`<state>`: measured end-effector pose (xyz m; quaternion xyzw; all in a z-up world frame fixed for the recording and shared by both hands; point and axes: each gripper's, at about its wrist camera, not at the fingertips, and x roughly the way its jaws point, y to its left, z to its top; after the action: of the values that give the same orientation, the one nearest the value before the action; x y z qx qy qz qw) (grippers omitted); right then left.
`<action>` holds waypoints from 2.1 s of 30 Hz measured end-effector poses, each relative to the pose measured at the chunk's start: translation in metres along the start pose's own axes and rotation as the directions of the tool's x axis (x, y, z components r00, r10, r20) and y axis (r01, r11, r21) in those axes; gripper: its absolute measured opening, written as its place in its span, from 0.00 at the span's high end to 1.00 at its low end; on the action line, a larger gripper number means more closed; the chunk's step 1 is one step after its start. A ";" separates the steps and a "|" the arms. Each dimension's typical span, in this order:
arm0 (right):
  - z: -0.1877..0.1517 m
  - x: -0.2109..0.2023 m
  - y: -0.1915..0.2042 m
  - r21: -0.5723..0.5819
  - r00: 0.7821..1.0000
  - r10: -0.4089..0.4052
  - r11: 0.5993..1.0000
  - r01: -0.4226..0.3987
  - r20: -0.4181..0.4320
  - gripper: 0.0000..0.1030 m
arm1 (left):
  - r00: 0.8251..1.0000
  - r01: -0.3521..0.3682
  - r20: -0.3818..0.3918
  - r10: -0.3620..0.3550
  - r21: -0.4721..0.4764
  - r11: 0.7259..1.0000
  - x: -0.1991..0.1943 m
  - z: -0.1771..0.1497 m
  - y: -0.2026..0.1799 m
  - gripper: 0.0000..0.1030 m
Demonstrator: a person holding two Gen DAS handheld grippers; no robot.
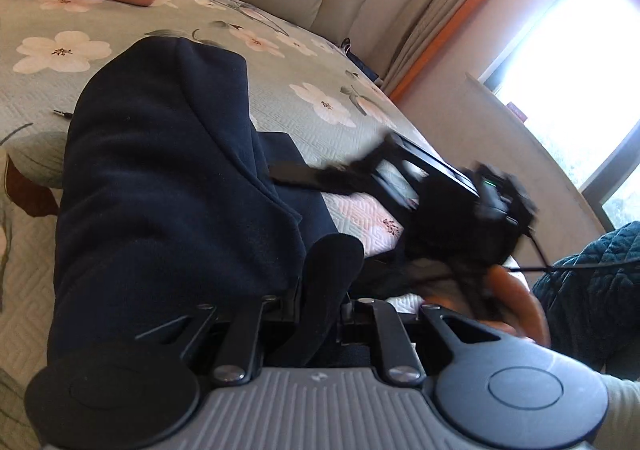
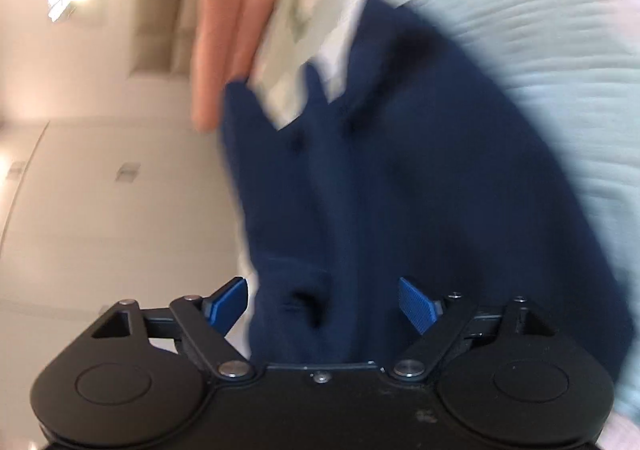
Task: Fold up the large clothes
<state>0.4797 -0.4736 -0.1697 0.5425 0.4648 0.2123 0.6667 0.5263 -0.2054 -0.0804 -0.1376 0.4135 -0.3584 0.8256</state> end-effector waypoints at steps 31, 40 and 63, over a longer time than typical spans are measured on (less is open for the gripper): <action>0.030 -0.097 0.112 -0.595 0.748 -0.414 0.453 0.663 0.519 0.51 | 0.994 0.008 0.114 -0.006 -0.020 1.000 -0.020 0.017 -0.012 0.67; 0.023 0.015 0.136 -0.863 0.828 -0.336 0.080 0.499 0.448 0.94 | 0.995 0.093 0.041 -0.089 -0.125 0.988 -0.008 -0.020 0.034 0.80; -0.047 -0.034 0.111 -0.725 0.689 -0.463 0.130 0.676 0.558 0.94 | 0.994 0.105 0.019 -0.104 -0.111 0.988 -0.043 -0.024 0.052 0.96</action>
<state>0.4480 -0.4404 -0.0534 -0.1106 0.3733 0.0997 0.9157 0.5152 -0.1365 -0.0978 -0.2074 0.4198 -0.3765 0.7994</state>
